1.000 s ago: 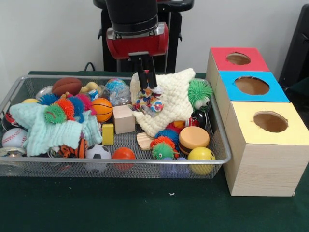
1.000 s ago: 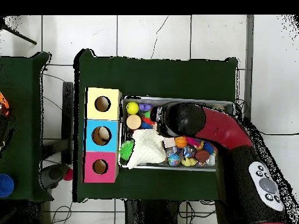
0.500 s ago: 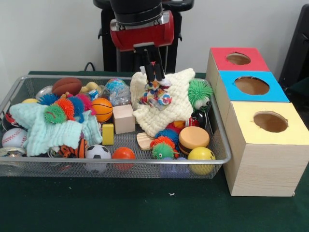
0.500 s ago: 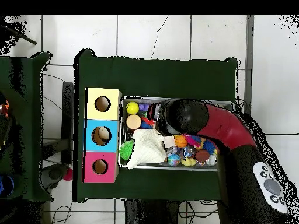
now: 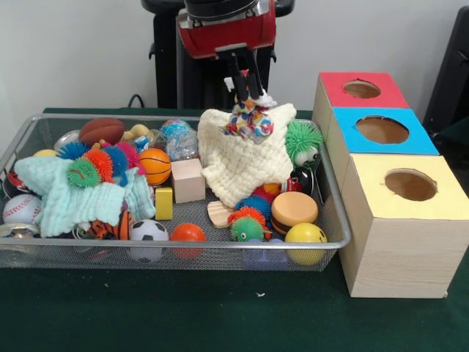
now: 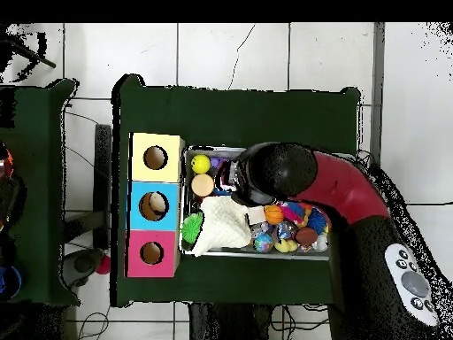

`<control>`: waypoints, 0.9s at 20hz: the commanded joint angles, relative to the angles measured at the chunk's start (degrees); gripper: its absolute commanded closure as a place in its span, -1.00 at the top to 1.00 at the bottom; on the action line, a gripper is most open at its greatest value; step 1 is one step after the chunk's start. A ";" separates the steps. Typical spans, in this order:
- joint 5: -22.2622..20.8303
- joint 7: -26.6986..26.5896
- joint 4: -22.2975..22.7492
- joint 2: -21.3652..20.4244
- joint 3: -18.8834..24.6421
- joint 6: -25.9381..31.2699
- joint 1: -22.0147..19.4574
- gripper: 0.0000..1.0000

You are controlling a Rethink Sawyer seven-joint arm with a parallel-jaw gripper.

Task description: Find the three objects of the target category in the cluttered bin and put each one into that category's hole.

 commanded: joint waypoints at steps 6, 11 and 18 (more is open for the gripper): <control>1.73 7.38 -9.84 -0.30 1.48 15.45 4.74 -1.00; 2.84 9.18 -13.07 -0.17 0.86 16.45 6.16 -1.00; 6.50 9.80 -15.04 0.40 0.77 14.98 6.58 -1.00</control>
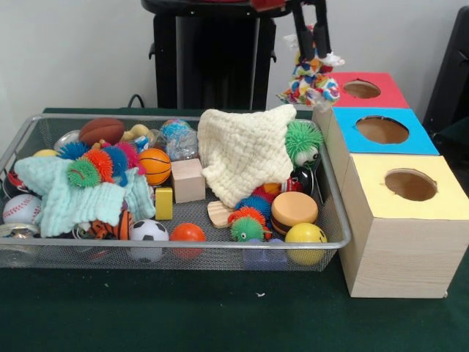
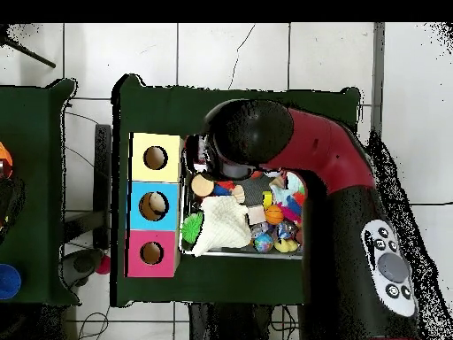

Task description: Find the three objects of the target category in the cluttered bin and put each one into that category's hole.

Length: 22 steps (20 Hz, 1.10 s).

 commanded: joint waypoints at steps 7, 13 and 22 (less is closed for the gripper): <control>5.84 8.43 -4.17 1.83 0.67 3.21 -0.61 -1.00; 7.15 6.40 -2.83 2.10 1.08 -0.82 -1.21 -1.00; 6.51 7.22 -1.37 3.85 0.28 -7.96 0.37 -1.00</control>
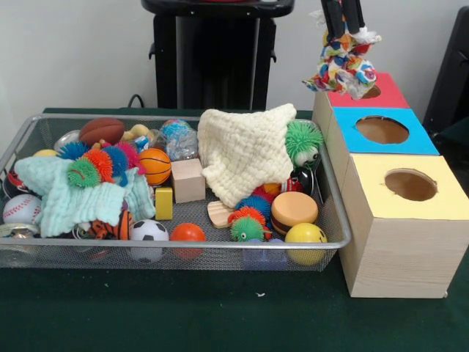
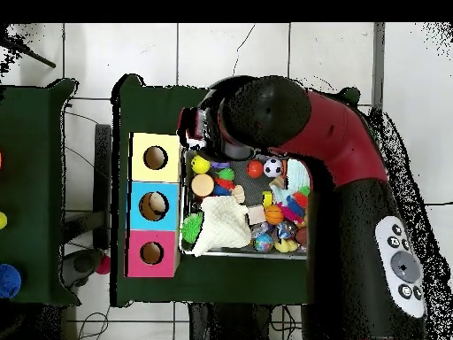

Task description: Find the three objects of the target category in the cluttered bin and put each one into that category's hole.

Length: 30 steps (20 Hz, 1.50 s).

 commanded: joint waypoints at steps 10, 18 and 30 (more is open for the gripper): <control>-1.17 8.80 4.26 5.28 -1.09 -13.33 2.25 -1.00; -0.07 12.07 2.76 6.07 -2.56 -13.51 4.84 -1.00; 0.93 12.05 4.43 5.69 -3.53 -13.80 5.79 -1.00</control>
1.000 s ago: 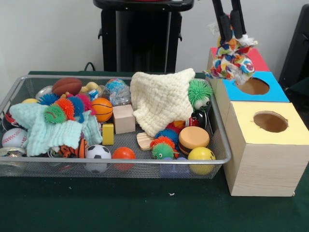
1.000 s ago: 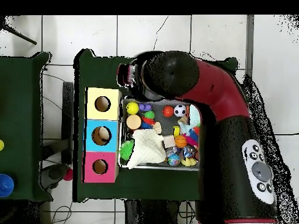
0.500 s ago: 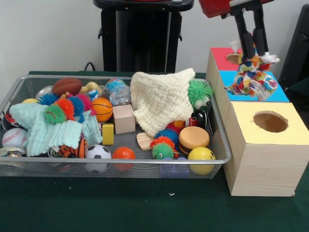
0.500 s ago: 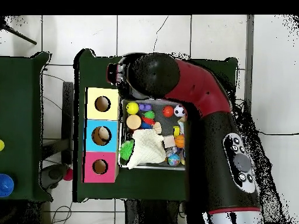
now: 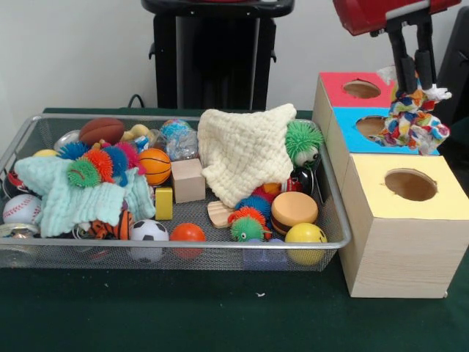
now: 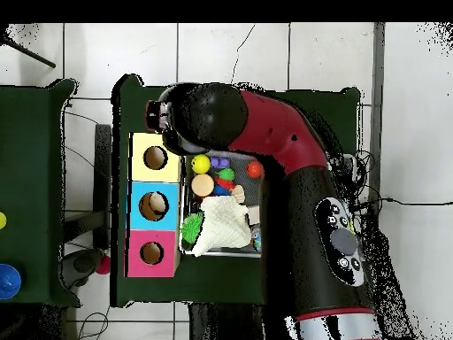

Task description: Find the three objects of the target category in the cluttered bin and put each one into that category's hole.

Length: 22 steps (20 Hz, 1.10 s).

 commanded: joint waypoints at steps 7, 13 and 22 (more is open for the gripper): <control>0.67 11.18 4.75 3.07 -2.29 -4.03 -0.75 -1.00; 0.40 10.68 5.48 4.25 -2.14 -6.11 -0.83 -1.00; -0.05 11.07 4.61 6.37 -3.33 -5.58 0.19 -1.00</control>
